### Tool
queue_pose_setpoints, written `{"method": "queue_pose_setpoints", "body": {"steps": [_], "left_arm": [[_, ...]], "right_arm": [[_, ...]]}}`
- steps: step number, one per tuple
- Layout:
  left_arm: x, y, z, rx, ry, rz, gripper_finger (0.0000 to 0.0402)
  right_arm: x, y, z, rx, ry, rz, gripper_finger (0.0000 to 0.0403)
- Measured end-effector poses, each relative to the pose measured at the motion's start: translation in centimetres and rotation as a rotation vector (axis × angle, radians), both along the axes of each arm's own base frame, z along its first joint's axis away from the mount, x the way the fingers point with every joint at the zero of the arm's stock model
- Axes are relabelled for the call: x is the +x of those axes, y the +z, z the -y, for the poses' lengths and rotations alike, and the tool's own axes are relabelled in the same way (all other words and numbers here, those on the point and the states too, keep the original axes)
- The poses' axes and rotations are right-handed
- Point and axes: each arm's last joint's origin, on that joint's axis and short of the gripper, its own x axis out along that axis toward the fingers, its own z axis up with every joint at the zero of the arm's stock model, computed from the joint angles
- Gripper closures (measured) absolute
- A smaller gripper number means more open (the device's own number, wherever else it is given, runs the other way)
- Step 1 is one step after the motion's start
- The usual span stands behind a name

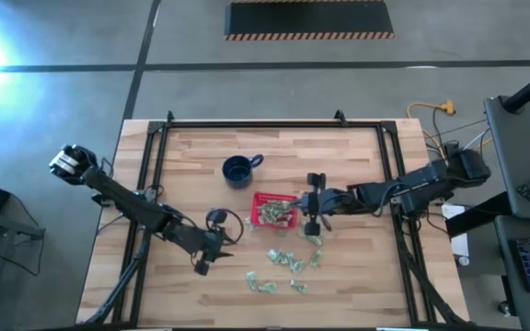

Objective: Pick and place Stevia / Truvia into bins
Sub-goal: Put the white stevia packet into the red basket

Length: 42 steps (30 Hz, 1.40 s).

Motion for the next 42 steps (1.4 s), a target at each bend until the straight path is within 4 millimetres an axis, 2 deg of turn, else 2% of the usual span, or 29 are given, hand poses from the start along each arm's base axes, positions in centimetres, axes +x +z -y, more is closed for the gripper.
{"method": "queue_pose_setpoints", "body": {"steps": [6,13,20,26,33,42], "left_arm": [[0.5,-1.0,0.0,0.029,0.012,-0.033,0.0259],[0.8,-1.2,-0.4,0.044,0.042,-0.036,0.0259],[1.4,-1.9,-1.1,0.142,0.137,-0.029,0.0259],[2.4,-4.4,-1.7,0.265,0.182,-0.096,0.0259],[4.4,-6.8,-3.8,0.28,0.303,-0.127,0.0259],[5.5,-6.9,-6.4,0.099,0.299,-0.153,0.0259]], "right_arm": [[2.8,-0.7,-0.4,-0.042,0.025,-0.054,0.0394],[3.7,-1.4,-0.4,-0.063,0.021,-0.131,0.0379],[3.3,-0.4,-0.4,-0.052,0.016,-0.097,0.0307],[2.9,0.2,-0.6,-0.056,0.028,-0.096,0.0264],[2.3,0.7,-1.5,-0.062,0.063,-0.104,0.0253],[1.4,2.0,-2.6,-0.059,0.102,-0.079,0.0266]]}}
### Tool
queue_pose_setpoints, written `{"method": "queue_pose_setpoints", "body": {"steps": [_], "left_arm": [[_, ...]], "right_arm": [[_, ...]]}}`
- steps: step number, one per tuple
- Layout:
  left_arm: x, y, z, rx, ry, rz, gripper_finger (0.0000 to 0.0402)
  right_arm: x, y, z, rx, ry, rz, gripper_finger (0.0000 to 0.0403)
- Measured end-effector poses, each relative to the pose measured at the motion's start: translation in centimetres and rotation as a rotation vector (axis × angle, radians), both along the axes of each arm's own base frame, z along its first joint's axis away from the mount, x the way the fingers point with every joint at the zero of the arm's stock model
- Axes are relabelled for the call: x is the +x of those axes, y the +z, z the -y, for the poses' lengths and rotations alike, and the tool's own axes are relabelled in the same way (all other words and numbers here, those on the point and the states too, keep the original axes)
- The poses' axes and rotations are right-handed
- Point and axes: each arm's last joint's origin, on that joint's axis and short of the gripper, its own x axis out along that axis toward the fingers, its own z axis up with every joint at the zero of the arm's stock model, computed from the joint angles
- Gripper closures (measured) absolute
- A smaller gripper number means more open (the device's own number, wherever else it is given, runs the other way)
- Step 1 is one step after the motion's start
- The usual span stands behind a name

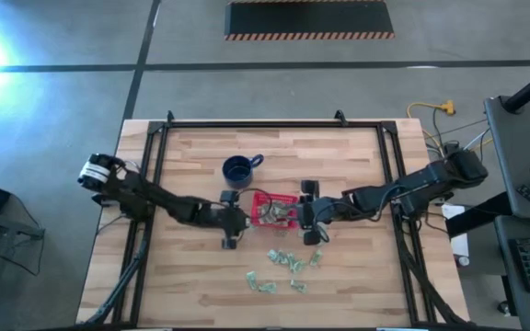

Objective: Pick and place Stevia / Truvia into bins
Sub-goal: Put the white stevia packet into the red basket

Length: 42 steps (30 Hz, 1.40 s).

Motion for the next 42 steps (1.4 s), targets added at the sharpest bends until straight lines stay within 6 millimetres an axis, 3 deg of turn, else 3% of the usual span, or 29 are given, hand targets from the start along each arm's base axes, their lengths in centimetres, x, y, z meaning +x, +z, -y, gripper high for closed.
{"method": "queue_pose_setpoints", "body": {"steps": [16,29,36,42], "left_arm": [[1.1,-1.9,-1.5,-0.098,-0.05,-0.036,0.0266],[0.0,-1.5,-1.4,-0.133,-0.033,-0.119,0.0381],[-1.7,0.0,-0.8,-0.143,-0.048,-0.176,0.0398],[-2.2,3.0,0.3,-0.108,-0.062,-0.024,0.0401]], "right_arm": [[-0.7,0.5,-0.7,0.008,0.021,0.006,0.0273],[-0.9,0.2,-0.6,0.015,0.006,-0.036,0.0285],[-1.9,0.0,-0.3,0.02,-0.057,-0.111,0.0296],[-3.9,0.2,0.5,0.056,-0.257,-0.197,0.0306]]}}
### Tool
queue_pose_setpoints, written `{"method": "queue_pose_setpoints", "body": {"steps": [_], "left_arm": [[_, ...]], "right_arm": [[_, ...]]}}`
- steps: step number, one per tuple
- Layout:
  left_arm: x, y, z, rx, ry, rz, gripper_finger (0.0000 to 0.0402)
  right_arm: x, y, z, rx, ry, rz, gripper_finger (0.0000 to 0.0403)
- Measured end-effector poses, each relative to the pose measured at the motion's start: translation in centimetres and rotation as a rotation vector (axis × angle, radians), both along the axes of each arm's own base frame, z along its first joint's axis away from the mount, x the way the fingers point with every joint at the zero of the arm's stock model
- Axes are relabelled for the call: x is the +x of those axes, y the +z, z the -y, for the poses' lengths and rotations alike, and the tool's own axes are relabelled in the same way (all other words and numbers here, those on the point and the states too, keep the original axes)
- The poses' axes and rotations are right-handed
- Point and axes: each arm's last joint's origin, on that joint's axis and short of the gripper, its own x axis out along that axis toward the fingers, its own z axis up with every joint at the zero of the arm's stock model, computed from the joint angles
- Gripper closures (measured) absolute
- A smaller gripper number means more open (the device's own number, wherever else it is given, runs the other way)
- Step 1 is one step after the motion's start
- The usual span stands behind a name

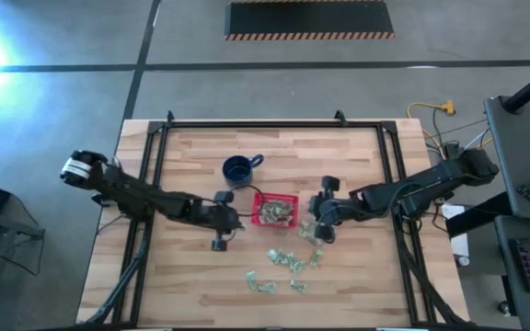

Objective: Pick and place Stevia / Truvia into bins
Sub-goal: Put the white stevia packet into the red basket

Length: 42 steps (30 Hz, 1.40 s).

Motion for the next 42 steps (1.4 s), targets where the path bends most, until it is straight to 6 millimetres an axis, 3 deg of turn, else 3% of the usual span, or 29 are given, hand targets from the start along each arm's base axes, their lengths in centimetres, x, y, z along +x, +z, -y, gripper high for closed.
{"method": "queue_pose_setpoints", "body": {"steps": [5,17,32,42], "left_arm": [[0.3,1.3,0.5,0.037,-0.021,0.117,0.0401],[2.4,2.6,0.2,0.201,0.034,0.354,0.0401],[6.0,0.3,-2.0,0.24,0.105,0.314,0.0399],[6.2,0.7,-1.9,0.242,0.102,0.299,0.0285]], "right_arm": [[-1.4,-0.3,0.1,0.045,-0.087,-0.038,0.0314],[-2.8,-1.8,0.0,0.057,-0.112,-0.079,0.0317],[-3.2,-2.5,0.1,0.068,-0.131,-0.094,0.033],[-3.3,-2.8,-0.1,0.101,-0.151,-0.082,0.0327]]}}
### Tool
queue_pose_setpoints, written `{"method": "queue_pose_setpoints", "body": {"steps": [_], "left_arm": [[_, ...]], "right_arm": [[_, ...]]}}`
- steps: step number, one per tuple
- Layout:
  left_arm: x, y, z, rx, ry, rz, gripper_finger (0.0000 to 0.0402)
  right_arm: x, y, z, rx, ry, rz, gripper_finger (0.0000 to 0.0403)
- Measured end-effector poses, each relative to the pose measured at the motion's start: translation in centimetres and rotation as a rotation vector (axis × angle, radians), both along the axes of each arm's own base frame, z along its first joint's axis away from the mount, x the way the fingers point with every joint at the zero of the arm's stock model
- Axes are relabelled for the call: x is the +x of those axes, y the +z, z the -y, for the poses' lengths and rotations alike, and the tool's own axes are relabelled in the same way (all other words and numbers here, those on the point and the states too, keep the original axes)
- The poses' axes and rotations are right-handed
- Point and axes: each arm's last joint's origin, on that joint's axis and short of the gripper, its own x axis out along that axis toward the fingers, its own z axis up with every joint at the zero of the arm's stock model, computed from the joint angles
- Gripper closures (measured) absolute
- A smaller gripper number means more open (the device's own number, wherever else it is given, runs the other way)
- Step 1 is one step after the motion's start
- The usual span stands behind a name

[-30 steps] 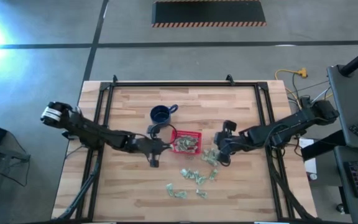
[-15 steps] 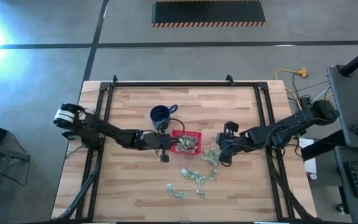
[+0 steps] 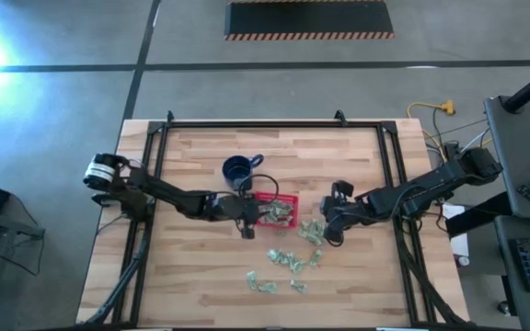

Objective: Pick and place Stevia / Truvia into bins
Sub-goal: Put the white stevia packet into the red basket

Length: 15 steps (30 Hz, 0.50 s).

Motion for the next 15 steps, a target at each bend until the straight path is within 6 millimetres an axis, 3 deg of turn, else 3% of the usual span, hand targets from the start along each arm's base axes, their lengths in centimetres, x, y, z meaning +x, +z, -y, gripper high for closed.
{"method": "queue_pose_setpoints", "body": {"steps": [5,15], "left_arm": [[-1.0,0.7,0.3,-0.003,-0.006,-0.049,0.0251],[-3.9,3.1,3.3,-0.059,-0.09,-0.075,0.0246]], "right_arm": [[-0.3,-1.2,-0.2,0.095,0.03,0.017,0.033],[-1.5,-4.0,-0.2,0.204,0.11,0.045,0.0321]]}}
